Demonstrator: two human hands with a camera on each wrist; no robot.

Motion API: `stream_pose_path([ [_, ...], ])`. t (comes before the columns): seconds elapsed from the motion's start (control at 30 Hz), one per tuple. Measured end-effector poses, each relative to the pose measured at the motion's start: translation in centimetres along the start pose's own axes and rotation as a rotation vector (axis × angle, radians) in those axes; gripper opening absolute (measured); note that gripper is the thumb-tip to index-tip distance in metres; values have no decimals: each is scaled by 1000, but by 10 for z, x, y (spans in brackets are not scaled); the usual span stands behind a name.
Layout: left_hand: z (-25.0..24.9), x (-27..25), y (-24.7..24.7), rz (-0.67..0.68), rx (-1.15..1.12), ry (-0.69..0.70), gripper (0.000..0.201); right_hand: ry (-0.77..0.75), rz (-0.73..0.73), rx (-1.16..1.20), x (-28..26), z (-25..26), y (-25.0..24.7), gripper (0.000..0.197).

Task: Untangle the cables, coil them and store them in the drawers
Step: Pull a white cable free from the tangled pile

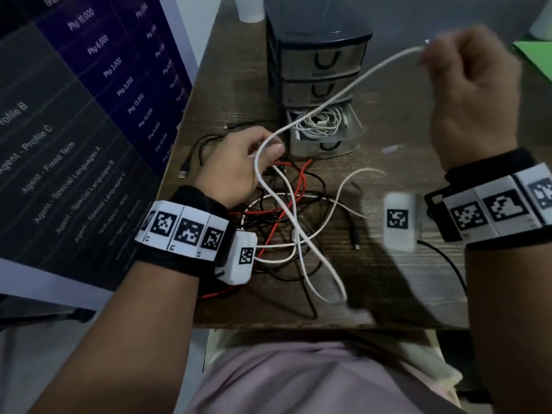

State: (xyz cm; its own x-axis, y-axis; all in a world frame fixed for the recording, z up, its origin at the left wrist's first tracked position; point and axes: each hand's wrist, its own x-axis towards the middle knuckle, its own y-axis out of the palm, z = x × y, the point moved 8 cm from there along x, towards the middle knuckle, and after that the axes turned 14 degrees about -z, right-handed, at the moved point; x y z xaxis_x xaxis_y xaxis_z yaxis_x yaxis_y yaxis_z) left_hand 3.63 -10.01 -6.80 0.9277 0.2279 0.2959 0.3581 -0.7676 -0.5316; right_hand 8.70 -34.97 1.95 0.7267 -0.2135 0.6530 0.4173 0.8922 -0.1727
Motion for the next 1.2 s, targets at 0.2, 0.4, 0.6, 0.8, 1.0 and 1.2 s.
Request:
stream_pose_path([
  [0.2, 19, 5, -23, -95, 220, -146, 22, 26, -199, -144, 26, -15, -30, 26],
  [0.4, 27, 0, -31, -42, 305, -245, 38, 184, -119, -456, 33, -60, -35, 44],
  [0.6, 18, -1, -34, -94, -8, -329, 40, 24, -114, -287, 26, -15, -27, 9],
  [0.8, -11, 1, -18, -69, -88, -271, 44, -35, 364, 122, -41, 51, 49, 18],
  [1.0, -17, -15, 0, -96, -397, -357, 39, 87, 593, 82, -89, 29, 97, 31],
  [1.2, -34, -17, -3, 29, -802, -348, 36, 169, 506, 145, -72, 19, 92, 19],
])
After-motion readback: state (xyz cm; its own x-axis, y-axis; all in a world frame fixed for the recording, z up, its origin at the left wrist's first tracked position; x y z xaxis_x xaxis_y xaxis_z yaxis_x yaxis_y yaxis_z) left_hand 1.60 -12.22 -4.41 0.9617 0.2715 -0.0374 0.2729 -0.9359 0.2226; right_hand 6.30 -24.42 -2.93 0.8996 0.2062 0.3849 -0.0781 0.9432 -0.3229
